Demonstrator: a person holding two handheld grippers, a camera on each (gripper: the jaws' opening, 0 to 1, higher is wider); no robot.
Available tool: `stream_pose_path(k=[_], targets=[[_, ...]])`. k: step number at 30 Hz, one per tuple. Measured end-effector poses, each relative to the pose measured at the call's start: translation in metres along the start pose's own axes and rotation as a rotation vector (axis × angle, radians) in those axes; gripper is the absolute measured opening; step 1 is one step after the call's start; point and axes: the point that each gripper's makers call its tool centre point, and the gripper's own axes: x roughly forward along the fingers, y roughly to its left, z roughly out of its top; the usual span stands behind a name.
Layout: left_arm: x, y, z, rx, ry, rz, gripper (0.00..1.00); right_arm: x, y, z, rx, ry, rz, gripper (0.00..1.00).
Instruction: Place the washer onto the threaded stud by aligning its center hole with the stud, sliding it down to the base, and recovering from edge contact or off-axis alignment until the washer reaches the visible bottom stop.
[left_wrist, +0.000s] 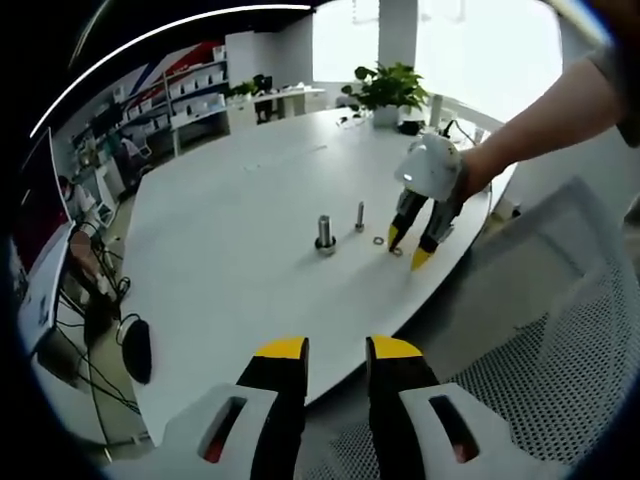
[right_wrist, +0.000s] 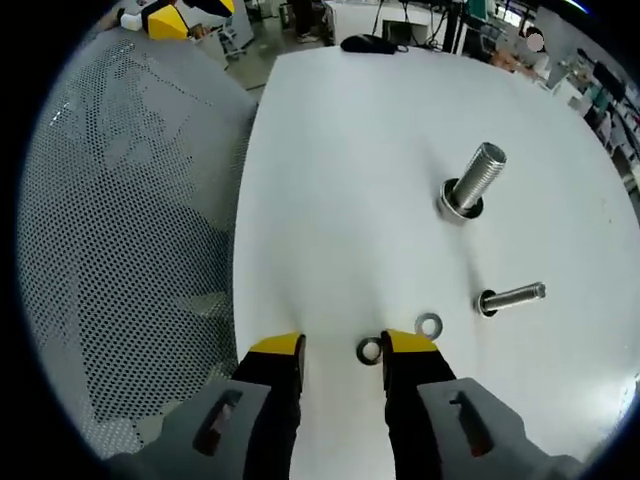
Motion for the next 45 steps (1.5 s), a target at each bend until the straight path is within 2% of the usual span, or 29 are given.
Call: stream_pose_path(k=[4, 7, 9, 12, 17, 25, 28, 33, 37, 41, 45], targets=[[-0.001, 0.002, 0.003, -0.01, -0.019, 0.002, 0.21, 0.001, -0.001, 0.001, -0.023, -0.01, -0.015, 0.29], [-0.001, 0.001, 0.002, -0.005, -0.014, 0.0, 0.21, 0.001, -0.006, 0.003, -0.008, -0.003, -0.015, 0.26], [-0.001, 0.001, 0.003, -0.003, -0.014, 0.002, 0.2, 0.0, -0.006, 0.002, -0.018, 0.018, 0.003, 0.25], [-0.002, 0.002, 0.005, -0.007, -0.029, 0.003, 0.2, -0.004, -0.015, -0.008, -0.075, 0.084, -0.02, 0.24], [-0.002, 0.0, 0.008, -0.008, -0.043, -0.007, 0.21, -0.004, -0.014, -0.008, -0.026, 0.062, -0.018, 0.25], [-0.002, -0.002, 0.008, -0.004, -0.045, -0.02, 0.21, -0.001, -0.011, -0.005, -0.074, 0.118, -0.022, 0.21], [-0.001, -0.004, 0.008, 0.0, -0.038, -0.03, 0.21, -0.001, -0.01, -0.004, -0.07, 0.127, -0.019, 0.15], [0.0, -0.004, 0.006, 0.001, -0.028, -0.034, 0.2, -0.001, -0.011, -0.006, -0.095, 0.153, -0.009, 0.15], [0.0, -0.004, 0.005, -0.002, -0.02, -0.032, 0.2, -0.001, -0.014, -0.006, -0.057, 0.142, -0.003, 0.14], [0.0, -0.003, 0.003, -0.004, -0.011, -0.024, 0.2, 0.0, -0.012, -0.004, -0.076, 0.176, 0.001, 0.13], [0.0, -0.001, 0.002, -0.01, -0.007, -0.019, 0.2, 0.0, -0.012, -0.005, -0.073, 0.182, 0.0, 0.13]])
